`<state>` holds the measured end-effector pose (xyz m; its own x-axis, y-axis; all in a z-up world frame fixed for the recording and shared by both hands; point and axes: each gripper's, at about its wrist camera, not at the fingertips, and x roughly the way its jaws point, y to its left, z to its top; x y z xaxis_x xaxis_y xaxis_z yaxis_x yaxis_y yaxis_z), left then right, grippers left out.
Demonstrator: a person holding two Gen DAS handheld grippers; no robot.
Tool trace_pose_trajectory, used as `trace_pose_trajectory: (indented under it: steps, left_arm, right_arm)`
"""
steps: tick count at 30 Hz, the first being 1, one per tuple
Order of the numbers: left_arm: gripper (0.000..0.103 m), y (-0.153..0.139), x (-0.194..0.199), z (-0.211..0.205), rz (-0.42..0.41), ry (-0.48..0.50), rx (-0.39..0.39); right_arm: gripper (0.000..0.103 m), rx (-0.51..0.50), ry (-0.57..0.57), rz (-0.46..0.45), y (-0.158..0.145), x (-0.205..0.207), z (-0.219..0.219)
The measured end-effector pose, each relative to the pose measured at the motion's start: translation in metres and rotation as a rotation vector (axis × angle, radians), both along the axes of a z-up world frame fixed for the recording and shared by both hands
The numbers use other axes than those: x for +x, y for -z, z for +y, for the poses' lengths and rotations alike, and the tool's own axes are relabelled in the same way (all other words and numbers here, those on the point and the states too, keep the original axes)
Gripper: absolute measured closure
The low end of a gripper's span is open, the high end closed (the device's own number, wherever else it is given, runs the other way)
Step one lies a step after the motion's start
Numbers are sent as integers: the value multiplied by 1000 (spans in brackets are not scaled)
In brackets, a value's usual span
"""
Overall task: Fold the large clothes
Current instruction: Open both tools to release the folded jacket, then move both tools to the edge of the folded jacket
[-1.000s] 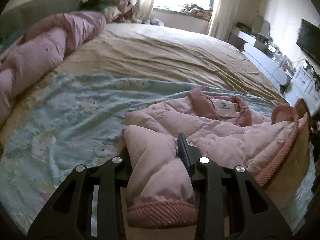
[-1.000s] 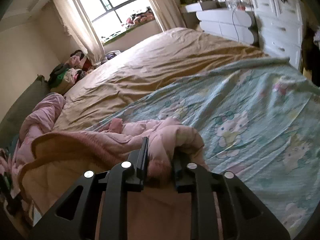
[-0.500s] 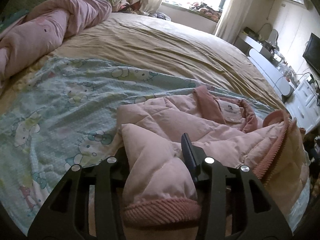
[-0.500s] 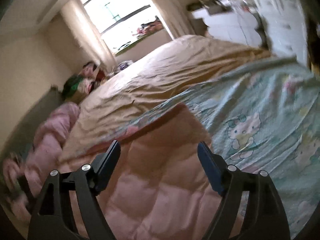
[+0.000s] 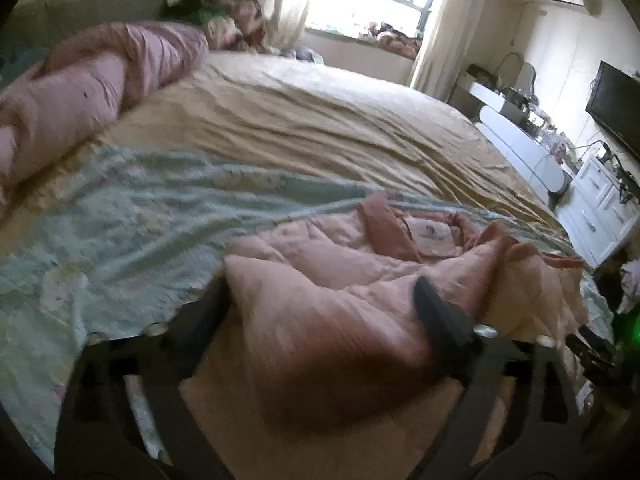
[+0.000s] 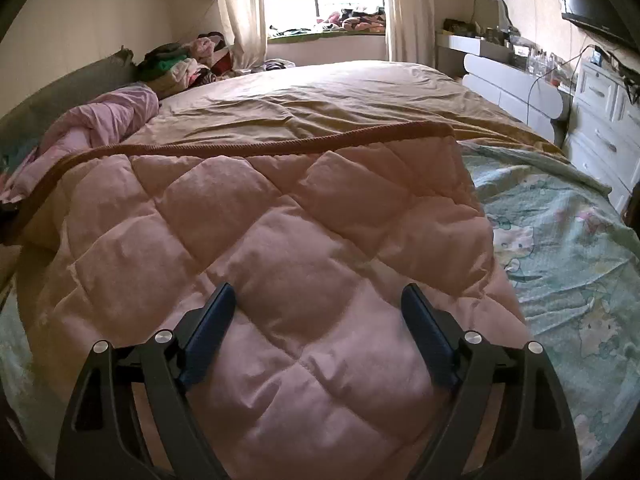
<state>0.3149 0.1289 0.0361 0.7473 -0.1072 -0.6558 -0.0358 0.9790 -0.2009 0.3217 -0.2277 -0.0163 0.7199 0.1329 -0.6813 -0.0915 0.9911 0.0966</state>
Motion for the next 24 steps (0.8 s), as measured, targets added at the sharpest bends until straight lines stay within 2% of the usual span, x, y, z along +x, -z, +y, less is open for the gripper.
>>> trace_pose_trajectory:
  steps: [5, 14, 24]
  left_arm:
    - [10, -19, -16, -10, -51, 31, 44]
    - [9, -33, -40, -18, -86, 42, 111]
    - [9, -44, -68, -23, -121, 33, 170]
  right_arm:
    - [19, 13, 7, -1, -3, -5, -3]
    - [18, 44, 17, -11, -16, -14, -9]
    - [13, 47, 16, -77, -45, -40, -17]
